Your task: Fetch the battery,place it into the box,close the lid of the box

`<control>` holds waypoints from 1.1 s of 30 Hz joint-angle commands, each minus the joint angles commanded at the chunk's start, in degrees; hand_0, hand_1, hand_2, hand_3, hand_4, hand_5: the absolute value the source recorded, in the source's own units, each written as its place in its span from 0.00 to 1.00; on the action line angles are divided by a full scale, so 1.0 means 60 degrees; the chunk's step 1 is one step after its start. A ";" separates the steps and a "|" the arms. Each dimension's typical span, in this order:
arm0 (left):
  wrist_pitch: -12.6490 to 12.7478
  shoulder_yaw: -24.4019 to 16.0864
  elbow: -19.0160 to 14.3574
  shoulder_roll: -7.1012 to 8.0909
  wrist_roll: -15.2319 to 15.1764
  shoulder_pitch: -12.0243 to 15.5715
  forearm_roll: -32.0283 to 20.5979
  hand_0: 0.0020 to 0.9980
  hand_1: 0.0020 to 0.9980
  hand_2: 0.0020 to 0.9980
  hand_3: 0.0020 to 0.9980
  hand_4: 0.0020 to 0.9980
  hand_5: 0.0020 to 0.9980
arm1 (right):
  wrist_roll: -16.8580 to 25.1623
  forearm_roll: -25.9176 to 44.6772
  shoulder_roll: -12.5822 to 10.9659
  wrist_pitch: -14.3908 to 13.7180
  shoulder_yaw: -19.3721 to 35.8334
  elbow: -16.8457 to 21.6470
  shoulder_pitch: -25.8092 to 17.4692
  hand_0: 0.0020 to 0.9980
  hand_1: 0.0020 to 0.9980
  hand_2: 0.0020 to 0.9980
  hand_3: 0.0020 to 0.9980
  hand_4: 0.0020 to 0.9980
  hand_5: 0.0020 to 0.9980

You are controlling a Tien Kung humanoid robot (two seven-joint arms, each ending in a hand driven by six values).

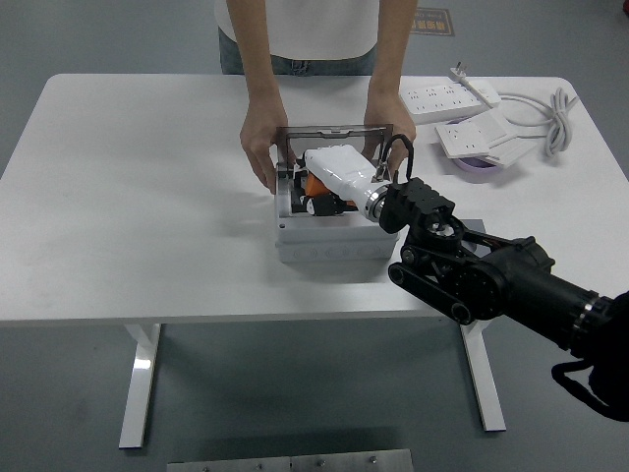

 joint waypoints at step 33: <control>0.0093 0.0049 -0.0014 -0.0012 -0.0010 0.0045 -0.0020 0.59 0.67 0.61 0.57 0.55 0.00 | -0.0034 0.0503 -0.0057 -0.0103 0.0092 0.0028 -0.0049 0.68 0.53 0.52 0.65 0.77 0.48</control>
